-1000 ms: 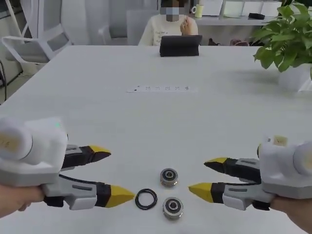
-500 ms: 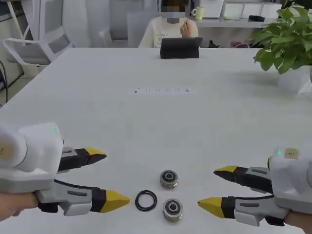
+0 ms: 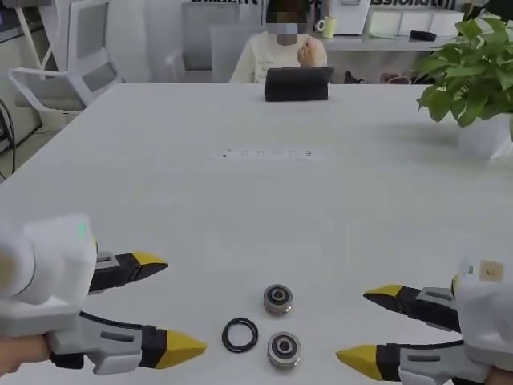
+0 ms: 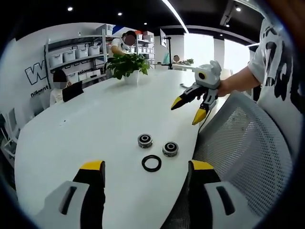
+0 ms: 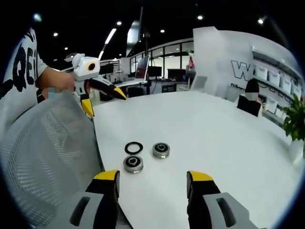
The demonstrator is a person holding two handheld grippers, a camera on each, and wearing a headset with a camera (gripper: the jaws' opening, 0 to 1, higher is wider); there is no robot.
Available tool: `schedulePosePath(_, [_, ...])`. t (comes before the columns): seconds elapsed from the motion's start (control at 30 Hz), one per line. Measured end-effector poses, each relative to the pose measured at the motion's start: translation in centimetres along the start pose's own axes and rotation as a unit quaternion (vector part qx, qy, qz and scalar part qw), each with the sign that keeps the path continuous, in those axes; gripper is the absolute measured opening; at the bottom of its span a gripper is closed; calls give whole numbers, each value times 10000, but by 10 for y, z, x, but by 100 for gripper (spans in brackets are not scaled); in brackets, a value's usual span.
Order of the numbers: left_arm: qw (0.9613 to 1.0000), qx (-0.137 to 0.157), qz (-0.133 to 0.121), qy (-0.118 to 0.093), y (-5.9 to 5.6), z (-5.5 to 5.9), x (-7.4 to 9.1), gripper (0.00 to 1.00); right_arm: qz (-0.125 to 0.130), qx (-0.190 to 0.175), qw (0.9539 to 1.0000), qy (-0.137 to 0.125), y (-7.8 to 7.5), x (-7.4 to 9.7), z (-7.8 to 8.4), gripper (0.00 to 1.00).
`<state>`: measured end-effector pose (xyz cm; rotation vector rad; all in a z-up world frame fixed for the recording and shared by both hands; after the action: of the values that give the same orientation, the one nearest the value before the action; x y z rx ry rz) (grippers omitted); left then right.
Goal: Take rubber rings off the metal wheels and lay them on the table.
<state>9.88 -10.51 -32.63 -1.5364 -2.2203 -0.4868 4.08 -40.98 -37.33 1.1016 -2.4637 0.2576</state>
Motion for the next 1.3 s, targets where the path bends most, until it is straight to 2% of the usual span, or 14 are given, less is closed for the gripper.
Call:
schedulePosePath(0.33, [9999, 62, -43, 68, -2, 5, 4, 69, 17, -33, 10000, 6, -3, 4, 3, 57])
schedulePosePath(1.3, [9997, 167, -198, -10, -2, 1, 17, 69, 212, -115, 9996, -110, -6, 21, 1, 57])
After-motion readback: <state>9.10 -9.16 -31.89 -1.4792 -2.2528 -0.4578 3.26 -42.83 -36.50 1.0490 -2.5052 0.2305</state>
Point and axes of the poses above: the centre of the closed fingertips' face, and the gripper's own axes: x roughly backward along the fingers, y roughly to its left, z roughly out of its underside, the point moved 9 cm from there along x, roughly backward along the fingers, and after that the axes turned 2 degrees about -y, right-handed, at the moved point
